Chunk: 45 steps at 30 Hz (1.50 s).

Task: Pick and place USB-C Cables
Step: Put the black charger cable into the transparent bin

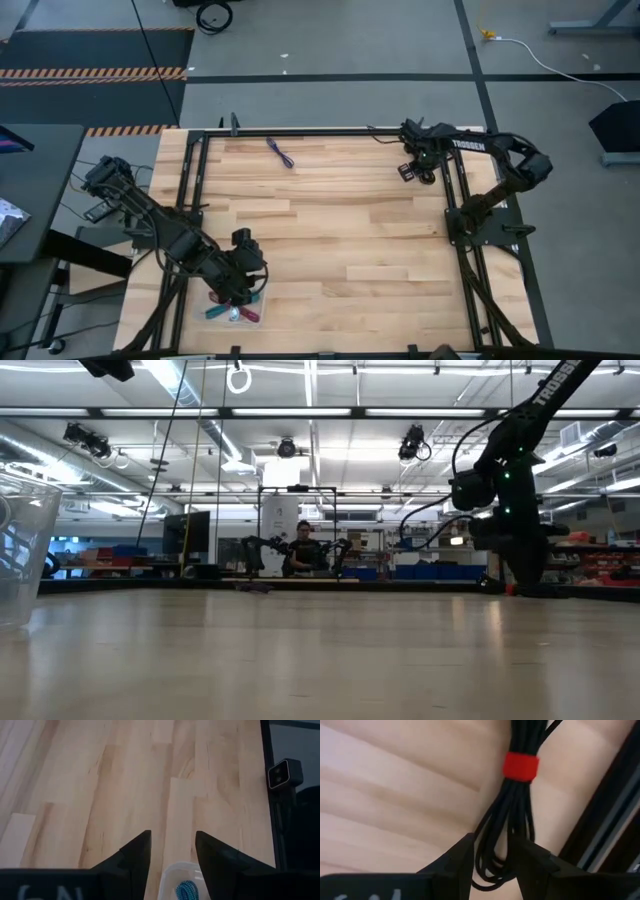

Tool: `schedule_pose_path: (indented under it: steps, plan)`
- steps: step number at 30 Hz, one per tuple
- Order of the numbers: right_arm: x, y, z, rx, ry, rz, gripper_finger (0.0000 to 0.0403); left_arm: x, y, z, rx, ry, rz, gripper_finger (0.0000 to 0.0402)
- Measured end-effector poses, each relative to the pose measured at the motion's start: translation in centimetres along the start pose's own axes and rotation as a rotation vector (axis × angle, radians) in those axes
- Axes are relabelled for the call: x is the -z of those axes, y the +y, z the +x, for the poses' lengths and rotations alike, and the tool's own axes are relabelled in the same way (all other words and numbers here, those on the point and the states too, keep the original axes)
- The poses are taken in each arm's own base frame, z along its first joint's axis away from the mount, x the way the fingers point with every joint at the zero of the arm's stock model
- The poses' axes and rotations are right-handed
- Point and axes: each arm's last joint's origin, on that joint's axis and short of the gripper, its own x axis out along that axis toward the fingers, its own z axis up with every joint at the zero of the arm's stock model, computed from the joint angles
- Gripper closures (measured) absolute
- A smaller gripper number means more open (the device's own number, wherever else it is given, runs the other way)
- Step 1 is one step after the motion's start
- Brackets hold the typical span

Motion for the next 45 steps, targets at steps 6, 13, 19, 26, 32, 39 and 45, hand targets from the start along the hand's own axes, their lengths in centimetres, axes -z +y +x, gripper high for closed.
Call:
schedule_pose_path:
  steps: [6, 13, 19, 26, 32, 39, 45]
  plan:
    - [0.29, 0.18, 0.32, 0.014, -0.003, -0.008, 0.027, 0.0, 0.0, 0.0, -0.001, 0.0, 0.0, 0.0239]
    - [0.29, 0.19, 0.32, 0.01, -0.002, -0.007, 0.027, 0.05, -0.06, -0.03, 0.004, 0.003, -0.027, 0.0239]
    - [0.3, 0.19, 0.32, 0.009, -0.001, -0.013, 0.027, 0.06, -0.07, -0.04, 0.004, 0.003, -0.05, 0.0239]
    - [0.34, 0.18, 0.32, 0.009, 0.004, -0.036, 0.0275, 0.06, -0.07, -0.04, 0.004, 0.003, -0.057, 0.0239]
    - [0.48, 0.14, 0.32, 0.012, 0.019, -0.07, 0.0348, 0.07, -0.06, -0.04, 0.004, 0.003, -0.055, 0.0239]
    - [0.59, 0.19, 0.31, -0.01, 0.033, -0.087, 0.0389, 0.07, -0.06, -0.04, 0.004, 0.003, -0.057, 0.0239]
    - [0.83, 0.83, 0.19, -0.016, 0.034, -0.138, 0.0399, 0.06, -0.06, -0.03, 0.003, 0.003, -0.053, 0.0239]
